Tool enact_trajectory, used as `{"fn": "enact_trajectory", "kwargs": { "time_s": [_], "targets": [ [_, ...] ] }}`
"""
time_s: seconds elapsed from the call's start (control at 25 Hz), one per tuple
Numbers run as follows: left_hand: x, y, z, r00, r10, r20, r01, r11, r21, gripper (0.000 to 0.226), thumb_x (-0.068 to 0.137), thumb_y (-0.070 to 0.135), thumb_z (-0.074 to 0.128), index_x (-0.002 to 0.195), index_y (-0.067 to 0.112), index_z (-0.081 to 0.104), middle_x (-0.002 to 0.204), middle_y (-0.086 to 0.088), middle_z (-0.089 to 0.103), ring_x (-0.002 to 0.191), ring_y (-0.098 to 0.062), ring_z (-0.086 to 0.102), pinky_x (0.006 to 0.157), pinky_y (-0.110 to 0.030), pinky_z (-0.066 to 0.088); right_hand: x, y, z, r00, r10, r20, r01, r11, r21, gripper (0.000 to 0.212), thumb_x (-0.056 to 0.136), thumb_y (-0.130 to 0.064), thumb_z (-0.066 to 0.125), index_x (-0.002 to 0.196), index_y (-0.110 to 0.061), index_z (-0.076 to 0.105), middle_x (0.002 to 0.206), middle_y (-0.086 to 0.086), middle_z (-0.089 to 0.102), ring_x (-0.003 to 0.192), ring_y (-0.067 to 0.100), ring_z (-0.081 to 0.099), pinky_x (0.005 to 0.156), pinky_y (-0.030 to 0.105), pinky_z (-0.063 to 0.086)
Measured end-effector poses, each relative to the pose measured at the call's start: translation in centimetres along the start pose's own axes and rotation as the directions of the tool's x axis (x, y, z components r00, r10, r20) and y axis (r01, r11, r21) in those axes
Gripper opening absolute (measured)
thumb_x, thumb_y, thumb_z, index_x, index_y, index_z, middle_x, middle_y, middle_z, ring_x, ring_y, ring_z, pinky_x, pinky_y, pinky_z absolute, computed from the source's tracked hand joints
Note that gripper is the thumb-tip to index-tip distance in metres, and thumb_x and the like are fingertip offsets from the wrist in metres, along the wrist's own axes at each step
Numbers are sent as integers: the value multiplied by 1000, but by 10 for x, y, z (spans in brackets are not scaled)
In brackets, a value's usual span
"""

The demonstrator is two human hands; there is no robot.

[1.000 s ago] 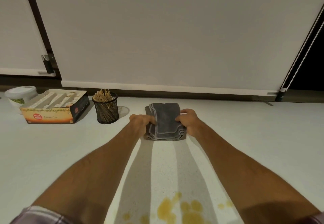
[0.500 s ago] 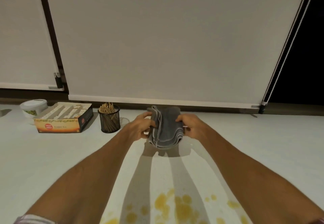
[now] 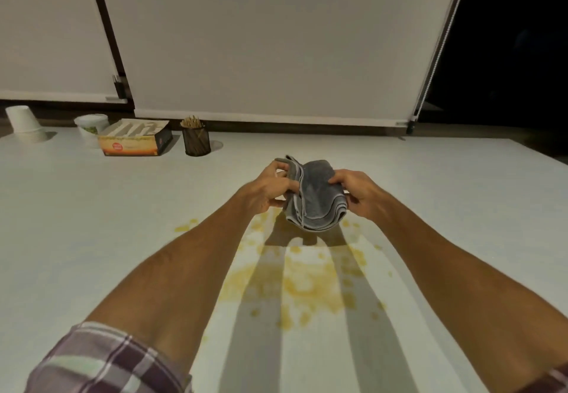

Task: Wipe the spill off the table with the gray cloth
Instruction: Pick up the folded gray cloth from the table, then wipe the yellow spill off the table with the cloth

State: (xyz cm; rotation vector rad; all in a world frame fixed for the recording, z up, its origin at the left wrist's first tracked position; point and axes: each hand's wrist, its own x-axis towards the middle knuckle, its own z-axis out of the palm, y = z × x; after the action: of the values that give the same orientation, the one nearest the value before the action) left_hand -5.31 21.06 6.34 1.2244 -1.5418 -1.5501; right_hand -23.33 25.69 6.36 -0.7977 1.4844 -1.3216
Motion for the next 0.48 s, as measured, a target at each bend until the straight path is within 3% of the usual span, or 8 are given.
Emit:
{"fn": "enact_trajectory", "kwargs": {
  "time_s": [0.12, 0.2, 0.36, 0.48],
  "targets": [
    [-42, -11, 33, 1000, -8, 6, 8, 1000, -26, 51, 77, -9, 65, 116, 19, 45, 94, -6, 62, 63, -16, 53, 69, -38, 53, -47, 12, -32, 1000, -6, 11, 6, 999, -33, 25, 86, 2, 54, 107, 1, 68, 102, 19, 66, 93, 32, 65, 88, 45, 56],
    [-66, -15, 51, 1000, 2, 14, -2, 1000, -29, 52, 76, -8, 67, 114, 19, 45, 108, -4, 63, 63, -15, 55, 67, -36, 54, -74, 17, -50, 999, -16, 29, 18, 998, -61, 28, 86, 3, 55, 110, 0, 68, 108, 19, 66, 98, 33, 65, 92, 46, 55],
    [-105, -30, 82, 997, 38, 65, -37, 999, -20, 49, 75, -9, 70, 106, 21, 45, 140, 3, 53, 62, -14, 61, 59, -33, 59, -115, 27, -81, 999, -24, 40, 27, 996, -83, 30, 86, 3, 57, 113, -4, 68, 110, 17, 66, 93, 30, 65, 69, 33, 61],
    [-123, -43, 95, 992, 57, 111, -55, 998, -19, 52, 74, -9, 73, 105, 19, 44, 147, -1, 44, 75, -18, 68, 68, -42, 63, -134, 38, -105, 999, -29, 21, 30, 997, -67, 28, 85, 3, 59, 110, -3, 69, 110, 18, 67, 93, 30, 65, 66, 31, 60]
  ]
}}
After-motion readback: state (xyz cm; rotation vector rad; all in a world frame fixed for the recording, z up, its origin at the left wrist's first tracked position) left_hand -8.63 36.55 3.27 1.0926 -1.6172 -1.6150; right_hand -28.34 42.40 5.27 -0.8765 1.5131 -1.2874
